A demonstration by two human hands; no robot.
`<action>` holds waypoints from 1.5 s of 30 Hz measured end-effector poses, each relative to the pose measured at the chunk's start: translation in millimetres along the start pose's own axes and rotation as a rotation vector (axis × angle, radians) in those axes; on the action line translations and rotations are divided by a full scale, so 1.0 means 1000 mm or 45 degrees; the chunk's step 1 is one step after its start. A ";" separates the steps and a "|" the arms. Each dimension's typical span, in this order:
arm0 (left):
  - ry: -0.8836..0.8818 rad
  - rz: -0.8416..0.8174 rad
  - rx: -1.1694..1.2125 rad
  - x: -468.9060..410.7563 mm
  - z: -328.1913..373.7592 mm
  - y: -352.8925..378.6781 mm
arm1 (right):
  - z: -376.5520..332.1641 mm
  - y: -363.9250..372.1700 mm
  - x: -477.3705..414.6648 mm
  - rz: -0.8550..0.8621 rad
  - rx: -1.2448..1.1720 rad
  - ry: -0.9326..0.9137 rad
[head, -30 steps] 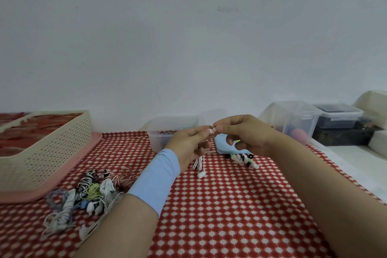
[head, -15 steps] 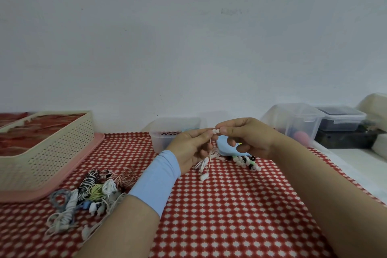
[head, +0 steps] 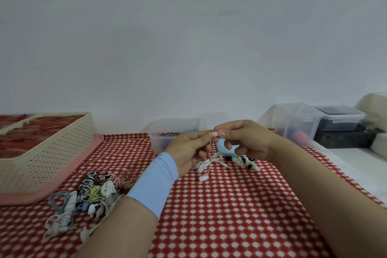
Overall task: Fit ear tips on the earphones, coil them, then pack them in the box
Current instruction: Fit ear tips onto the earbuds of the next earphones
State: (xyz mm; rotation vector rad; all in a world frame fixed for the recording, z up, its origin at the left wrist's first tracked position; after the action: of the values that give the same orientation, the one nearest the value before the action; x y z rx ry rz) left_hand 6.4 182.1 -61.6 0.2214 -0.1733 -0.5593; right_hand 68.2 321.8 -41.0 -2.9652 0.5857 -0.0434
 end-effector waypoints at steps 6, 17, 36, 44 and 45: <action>0.024 0.004 -0.021 0.000 0.001 0.001 | -0.003 -0.001 0.003 0.006 0.012 -0.034; 0.120 0.145 -0.123 -0.003 0.005 -0.011 | -0.020 -0.001 0.008 0.153 0.258 -0.260; 0.111 0.154 -0.195 -0.003 0.004 -0.012 | -0.026 0.004 0.011 0.159 0.432 -0.394; 0.170 -0.001 -0.272 -0.002 0.004 -0.008 | -0.004 0.006 0.011 -0.023 0.047 0.003; 0.166 -0.012 -0.286 -0.002 0.004 -0.008 | -0.002 0.007 0.010 -0.034 0.027 0.029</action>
State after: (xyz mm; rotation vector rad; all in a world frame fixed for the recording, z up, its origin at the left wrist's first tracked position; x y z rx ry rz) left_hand 0.2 176.0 -59.6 0.0402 0.0173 -0.5670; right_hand 74.7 311.4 -40.3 -2.9558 0.5451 -0.0855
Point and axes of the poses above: each hand's wrist, its own x-axis away from the middle knuckle, its own y-axis out of the palm, z = x × y, the point moved 6 cm from there along -x, towards the middle knuckle, and after that the axes turned 13 degrees about z, right-handed, at the moved point
